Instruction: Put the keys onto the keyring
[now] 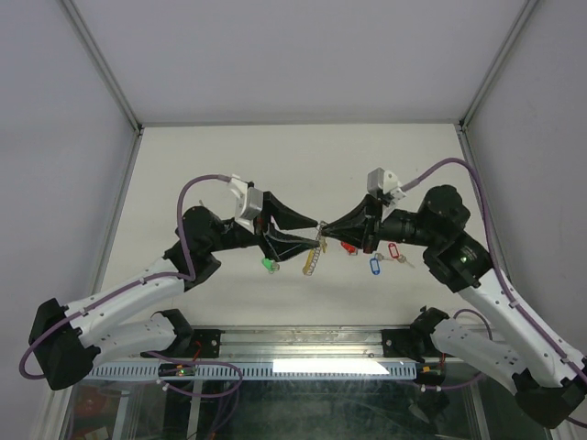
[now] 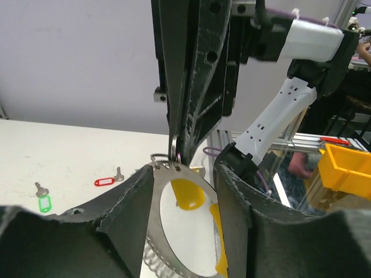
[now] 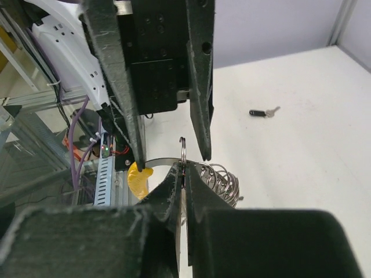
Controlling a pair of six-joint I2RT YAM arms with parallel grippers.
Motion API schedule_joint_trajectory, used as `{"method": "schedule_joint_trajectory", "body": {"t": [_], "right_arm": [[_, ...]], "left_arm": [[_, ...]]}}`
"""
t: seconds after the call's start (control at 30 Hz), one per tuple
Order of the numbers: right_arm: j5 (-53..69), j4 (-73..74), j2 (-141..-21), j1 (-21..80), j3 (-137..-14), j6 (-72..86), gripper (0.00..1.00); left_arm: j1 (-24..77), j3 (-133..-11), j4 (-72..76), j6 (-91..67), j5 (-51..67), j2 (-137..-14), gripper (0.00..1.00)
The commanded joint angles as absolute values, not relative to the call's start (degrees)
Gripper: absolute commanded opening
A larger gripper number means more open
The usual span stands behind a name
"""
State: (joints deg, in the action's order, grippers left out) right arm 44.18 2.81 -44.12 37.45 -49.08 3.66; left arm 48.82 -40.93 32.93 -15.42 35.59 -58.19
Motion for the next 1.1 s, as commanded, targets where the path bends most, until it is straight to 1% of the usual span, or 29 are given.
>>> {"method": "schedule_joint_trajectory", "body": {"t": [0.0, 0.13, 0.23, 0.43, 0.67, 0.73, 0.83, 0.9, 0.93, 1.0, 1.03, 1.07], "right_arm": [[39.3, 28.7, -48.9, 37.8, -61.0, -4.4, 0.00], [35.2, 40.4, -53.8, 38.2, -67.7, -6.2, 0.00], [30.5, 44.6, -55.8, 38.5, -70.3, -6.3, 0.00], [22.9, 56.3, -63.6, 39.9, -77.7, -5.6, 0.00], [17.1, 65.2, -72.3, 42.9, -81.3, -3.7, 0.00], [17.2, 66.5, -73.6, 43.5, -83.0, -3.1, 0.00], [24.8, 63.9, -73.6, 45.2, -83.6, -2.7, 0.00], [24.8, 63.1, -73.8, 46.0, -83.6, -1.8, 0.00], [21.3, 64.1, -74.5, 46.0, -83.7, -1.2, 0.00], [10.5, 67.5, -76.6, 45.9, -83.6, 0.1, 0.00], [6.9, 68.9, -77.7, 45.6, -83.4, 0.7, 0.00], [5.9, 69.7, -78.6, 45.5, -83.6, 1.0, 0.00]], "left_arm": [[49.3, -43.9, 28.6, -11.0, 33.0, -55.0, 0.47], [49.3, -43.8, 24.5, -8.2, 29.2, -52.8, 0.49], [49.3, -44.0, 20.7, -5.9, 25.9, -51.3, 0.49], [49.3, -44.4, 13.0, -0.9, 21.0, -49.6, 0.50], [49.3, -44.3, 9.1, 1.1, 19.2, -49.7, 0.50], [49.3, -44.7, 7.5, 1.9, 19.2, -50.3, 0.50], [49.3, -45.0, 6.1, 2.8, 19.7, -51.2, 0.50], [49.3, -45.0, 5.9, 3.1, 19.9, -51.6, 0.50], [49.4, -45.1, 5.8, 3.1, 20.0, -51.8, 0.50], [49.3, -45.1, 5.7, 3.0, 20.1, -51.9, 0.51], [49.3, -45.0, 5.7, 2.9, 20.2, -51.9, 0.51], [49.4, -45.0, 5.8, 2.8, 20.3, -52.0, 0.51]]}}
